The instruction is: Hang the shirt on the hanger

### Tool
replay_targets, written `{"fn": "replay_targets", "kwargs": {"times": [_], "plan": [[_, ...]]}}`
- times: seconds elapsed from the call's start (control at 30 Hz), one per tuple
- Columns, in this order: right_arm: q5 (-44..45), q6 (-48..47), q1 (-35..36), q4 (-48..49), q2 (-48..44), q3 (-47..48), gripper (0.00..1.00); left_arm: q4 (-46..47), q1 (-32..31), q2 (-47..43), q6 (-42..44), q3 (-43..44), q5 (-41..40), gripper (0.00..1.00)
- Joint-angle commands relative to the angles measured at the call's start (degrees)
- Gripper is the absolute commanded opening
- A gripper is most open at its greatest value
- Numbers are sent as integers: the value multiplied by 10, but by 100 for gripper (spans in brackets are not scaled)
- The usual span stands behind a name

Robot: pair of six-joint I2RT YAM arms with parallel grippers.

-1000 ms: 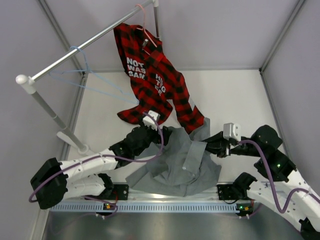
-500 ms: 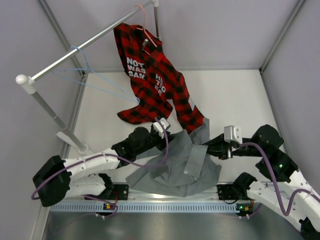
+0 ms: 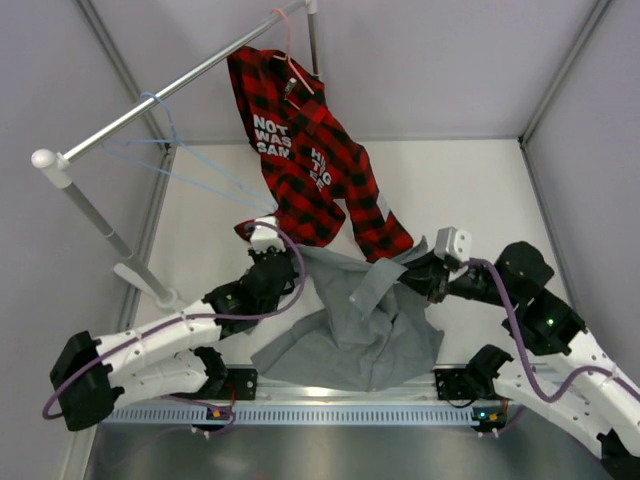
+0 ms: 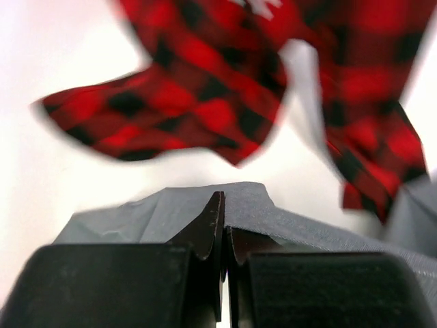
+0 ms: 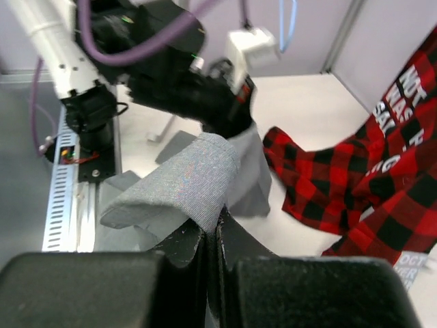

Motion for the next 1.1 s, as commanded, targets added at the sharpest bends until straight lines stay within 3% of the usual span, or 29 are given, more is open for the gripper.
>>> {"fn": "replay_targets", "kwargs": {"times": [0.0, 0.17, 0.27, 0.3, 0.4, 0.5, 0.7, 0.73, 0.77, 0.8, 0.97, 1.07], "plan": [[55, 19, 0, 62, 57, 12, 0, -158, 7, -64, -173, -12, -237, 0], [194, -4, 15, 39, 155, 40, 0, -277, 33, -112, -291, -29, -280, 0], [210, -15, 26, 87, 185, 22, 0, -249, 104, -116, -268, -43, -220, 0], [210, -17, 27, 94, 202, 21, 0, -228, 154, -115, -233, -59, -159, 0], [207, -21, 30, 97, 249, 36, 0, -135, 228, -111, -180, -93, -35, 0], [199, -19, 30, 96, 296, 63, 0, -104, 244, -108, -144, -94, 33, 0], [205, 5, 54, 85, 381, 127, 0, -126, 244, -157, -149, -84, 111, 45], [225, 11, 61, 82, 389, 134, 0, -138, 244, -172, -150, -87, 122, 58], [234, 14, 65, 78, 397, 148, 0, -138, 244, -205, -145, -89, 136, 86], [245, 19, 71, 75, 412, 155, 0, -138, 244, -219, -137, -90, 170, 98], [301, 61, 77, 65, 442, 183, 0, -135, 244, -244, -136, -76, 289, 98], [317, 69, 86, 57, 455, 196, 0, -74, 244, -236, -157, -80, 416, 98]]}}
